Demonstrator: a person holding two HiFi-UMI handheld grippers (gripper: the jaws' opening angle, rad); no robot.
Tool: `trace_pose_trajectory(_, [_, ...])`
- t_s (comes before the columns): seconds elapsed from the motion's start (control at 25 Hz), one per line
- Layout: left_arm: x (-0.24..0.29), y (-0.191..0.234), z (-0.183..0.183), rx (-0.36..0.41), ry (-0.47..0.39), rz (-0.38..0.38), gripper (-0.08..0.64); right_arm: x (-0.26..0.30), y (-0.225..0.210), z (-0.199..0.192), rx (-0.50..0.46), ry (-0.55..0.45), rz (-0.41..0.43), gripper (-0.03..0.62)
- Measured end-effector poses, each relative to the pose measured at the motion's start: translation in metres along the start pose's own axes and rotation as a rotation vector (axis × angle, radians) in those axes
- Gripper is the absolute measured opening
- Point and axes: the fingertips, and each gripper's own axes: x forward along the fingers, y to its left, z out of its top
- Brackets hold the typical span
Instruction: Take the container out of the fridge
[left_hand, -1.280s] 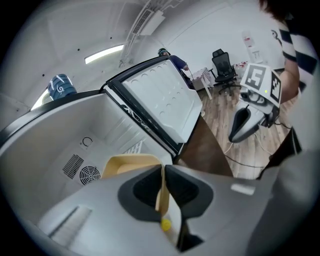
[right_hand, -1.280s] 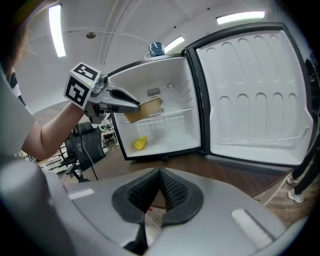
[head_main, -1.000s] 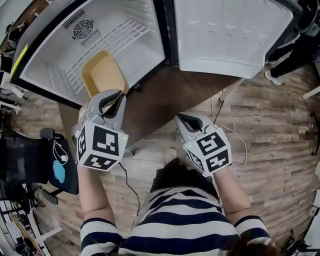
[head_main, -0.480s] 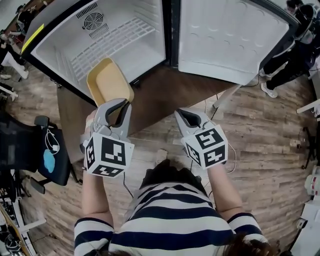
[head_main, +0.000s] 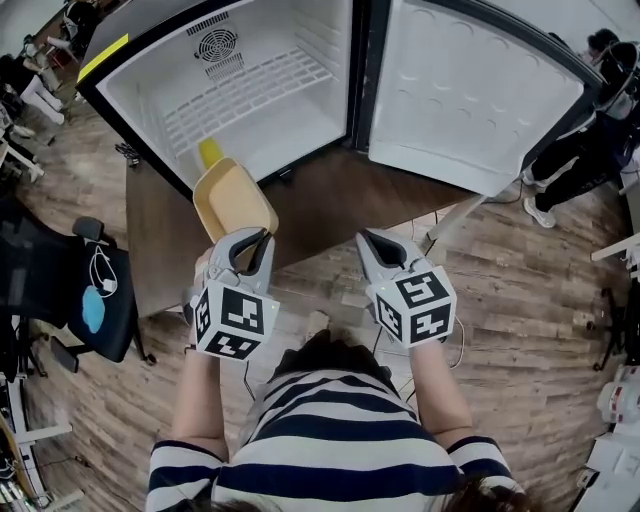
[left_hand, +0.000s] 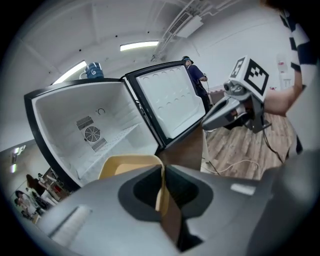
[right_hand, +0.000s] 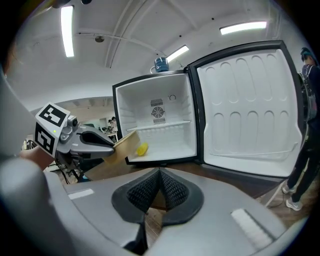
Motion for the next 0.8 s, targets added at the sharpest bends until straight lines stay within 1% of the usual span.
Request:
trace_pose_trajectory(0.16, [0.001,-0.011,-0.013,-0.035,0.028,-0.023,0.0,-0.001,0.0,0.001,0.002,-0.003,-0.004,-0.003])
trace_pose_trajectory(0.4, [-0.002,-0.028,-0.031,-0.04,0.072,-0.051,0.0,-0.002,0.001,-0.001,0.009,-0.006,-0.011,-0.005])
trace_pose_trajectory(0.52, [-0.005,-0.032,-0.042,-0.056,0.094,-0.057,0.0,-0.002,0.003,-0.003,0.009,-0.008,-0.01,-0.005])
trace_pose_trajectory(0.8, [-0.008,-0.039,-0.056,-0.094,0.113,-0.072,0.0,-0.002,0.007,-0.003,-0.015,-0.001,-0.016,-0.005])
